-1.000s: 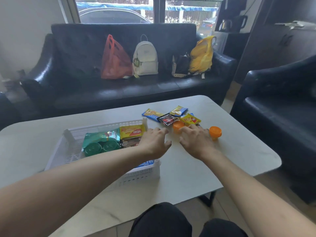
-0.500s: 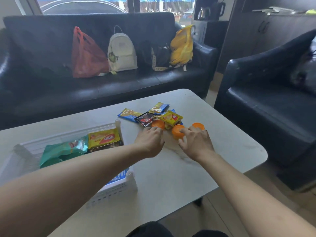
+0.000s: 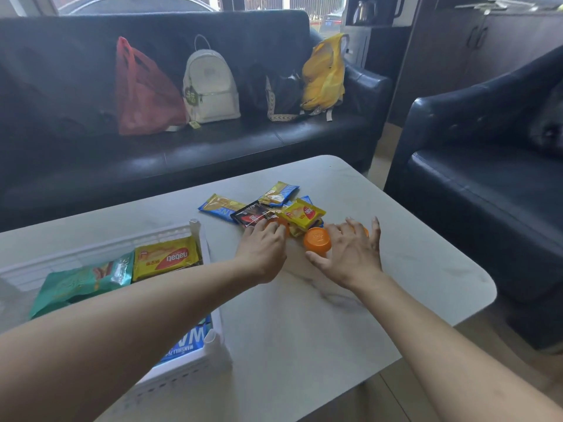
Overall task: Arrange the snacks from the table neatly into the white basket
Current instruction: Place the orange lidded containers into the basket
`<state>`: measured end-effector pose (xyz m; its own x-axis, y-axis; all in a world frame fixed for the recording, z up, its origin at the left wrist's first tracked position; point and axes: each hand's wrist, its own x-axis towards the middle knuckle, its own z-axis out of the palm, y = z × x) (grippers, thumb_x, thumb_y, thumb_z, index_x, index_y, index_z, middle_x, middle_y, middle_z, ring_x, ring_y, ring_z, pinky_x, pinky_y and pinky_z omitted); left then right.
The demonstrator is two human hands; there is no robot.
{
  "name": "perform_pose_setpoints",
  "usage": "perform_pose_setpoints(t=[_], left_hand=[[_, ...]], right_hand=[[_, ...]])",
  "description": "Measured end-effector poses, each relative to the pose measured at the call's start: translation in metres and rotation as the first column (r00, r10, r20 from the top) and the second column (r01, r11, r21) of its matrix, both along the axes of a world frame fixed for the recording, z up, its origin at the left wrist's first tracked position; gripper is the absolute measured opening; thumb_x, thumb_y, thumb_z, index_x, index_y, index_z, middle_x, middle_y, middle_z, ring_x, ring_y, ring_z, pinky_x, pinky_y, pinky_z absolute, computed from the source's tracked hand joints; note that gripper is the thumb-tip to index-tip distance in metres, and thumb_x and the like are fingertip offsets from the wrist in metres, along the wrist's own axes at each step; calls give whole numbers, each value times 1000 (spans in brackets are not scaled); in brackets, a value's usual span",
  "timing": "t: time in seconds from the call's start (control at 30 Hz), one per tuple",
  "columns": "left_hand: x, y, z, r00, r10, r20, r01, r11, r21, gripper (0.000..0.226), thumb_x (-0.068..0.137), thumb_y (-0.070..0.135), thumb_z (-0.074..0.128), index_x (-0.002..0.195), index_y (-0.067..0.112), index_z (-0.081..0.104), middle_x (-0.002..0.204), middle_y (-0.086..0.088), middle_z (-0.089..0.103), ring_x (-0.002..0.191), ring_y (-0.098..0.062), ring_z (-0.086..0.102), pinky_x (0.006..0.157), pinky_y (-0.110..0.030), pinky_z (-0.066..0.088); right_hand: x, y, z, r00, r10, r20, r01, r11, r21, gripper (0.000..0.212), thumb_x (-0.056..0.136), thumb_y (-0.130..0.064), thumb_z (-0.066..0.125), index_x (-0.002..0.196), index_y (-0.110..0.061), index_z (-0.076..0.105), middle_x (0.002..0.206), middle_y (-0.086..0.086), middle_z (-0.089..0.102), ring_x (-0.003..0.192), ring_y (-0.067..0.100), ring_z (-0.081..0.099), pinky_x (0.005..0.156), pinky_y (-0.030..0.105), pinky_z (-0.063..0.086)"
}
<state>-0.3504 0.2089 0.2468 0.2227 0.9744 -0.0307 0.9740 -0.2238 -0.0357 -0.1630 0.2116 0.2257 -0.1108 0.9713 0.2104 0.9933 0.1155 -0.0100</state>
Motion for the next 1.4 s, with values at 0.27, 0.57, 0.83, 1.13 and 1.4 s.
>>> perform_pose_setpoints(t=[0.27, 0.57, 0.83, 1.13, 1.4], left_hand=[[-1, -8, 13, 999, -39, -9, 40, 993, 114, 31, 93, 22, 53, 123, 16, 59, 128, -7, 56, 124, -29, 45, 102, -39, 34], [-4, -17, 16, 985, -82, 155, 69, 994, 88, 31, 87, 28, 67, 112, 12, 62, 131, -8, 59, 117, -31, 52, 96, -43, 46], [-9, -22, 14, 952, -26, 306, 34, 999, -20, 56, 78, 25, 79, 122, 15, 46, 123, -10, 54, 111, -31, 54, 91, -43, 51], [-22, -32, 26, 930, -61, 363, 66, 998, -2, 75, 73, 27, 84, 137, 16, 45, 133, -8, 48, 120, -28, 51, 91, -37, 52], [-55, -52, 65, 935, -65, 349, 22, 992, 125, 68, 73, 38, 83, 130, 13, 57, 126, -6, 51, 109, -26, 55, 74, -28, 46]], right_hand=[[-3, 4, -1, 998, -2, -59, 2, 1000, 5, 67, 80, -76, 48, 126, -28, 56, 131, 1, 61, 136, 22, 42, 116, 60, 1], [-7, -8, 4, 993, 59, -100, -58, 998, 14, 65, 77, -75, 55, 117, -24, 61, 125, -1, 63, 128, 19, 48, 120, 53, 3], [-12, -19, 6, 966, 79, -245, -90, 995, -33, 60, 77, -67, 64, 115, -21, 59, 115, 1, 67, 117, 21, 56, 119, 45, 19], [-15, -30, 25, 951, 97, -294, -101, 995, 0, 58, 76, -69, 64, 113, -25, 60, 112, -2, 68, 112, 21, 56, 114, 47, 24], [-51, -46, 60, 941, 134, -311, -123, 991, 55, 57, 76, -67, 64, 112, -23, 61, 111, 0, 68, 111, 23, 57, 112, 46, 27]])
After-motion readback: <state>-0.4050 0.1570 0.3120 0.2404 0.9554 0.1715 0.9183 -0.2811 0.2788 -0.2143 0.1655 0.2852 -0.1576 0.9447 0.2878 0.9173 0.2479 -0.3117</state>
